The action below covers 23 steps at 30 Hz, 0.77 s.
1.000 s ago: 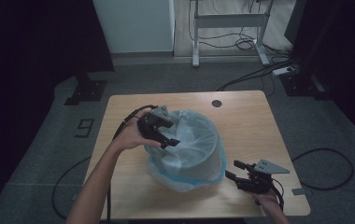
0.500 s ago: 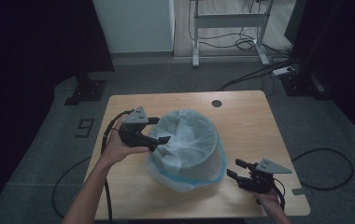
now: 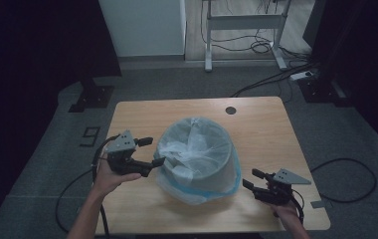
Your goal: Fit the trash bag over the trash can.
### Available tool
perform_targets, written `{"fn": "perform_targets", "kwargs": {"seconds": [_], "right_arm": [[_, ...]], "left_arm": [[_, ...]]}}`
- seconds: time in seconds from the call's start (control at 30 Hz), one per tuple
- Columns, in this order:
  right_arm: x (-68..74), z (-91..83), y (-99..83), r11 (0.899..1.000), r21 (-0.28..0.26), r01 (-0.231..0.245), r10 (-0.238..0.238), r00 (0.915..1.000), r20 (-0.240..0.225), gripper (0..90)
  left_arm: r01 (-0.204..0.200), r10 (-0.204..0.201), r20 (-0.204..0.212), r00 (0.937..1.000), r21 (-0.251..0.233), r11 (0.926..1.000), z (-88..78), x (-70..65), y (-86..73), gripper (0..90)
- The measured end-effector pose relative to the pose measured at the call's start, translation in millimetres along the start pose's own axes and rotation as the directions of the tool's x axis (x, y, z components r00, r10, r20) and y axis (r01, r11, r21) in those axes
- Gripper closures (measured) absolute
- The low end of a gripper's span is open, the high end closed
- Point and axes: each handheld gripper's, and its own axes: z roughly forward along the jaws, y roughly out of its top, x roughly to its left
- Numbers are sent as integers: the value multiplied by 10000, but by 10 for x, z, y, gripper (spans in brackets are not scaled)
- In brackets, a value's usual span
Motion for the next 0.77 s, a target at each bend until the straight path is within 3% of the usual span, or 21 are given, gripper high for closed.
{"fn": "perform_targets", "kwargs": {"seconds": [0.43,0.77], "right_arm": [[-35,-17,6,10000,-59,-52,52,10000,62,355],[-48,-8,19,9999,-133,-61,62,9999,105,355]], "left_arm": [[720,-723,-324,9969,-124,9973,-243,-19,-475,200],[970,-972,-361,9946,-88,9952,-231,-14,-592,201]]}}
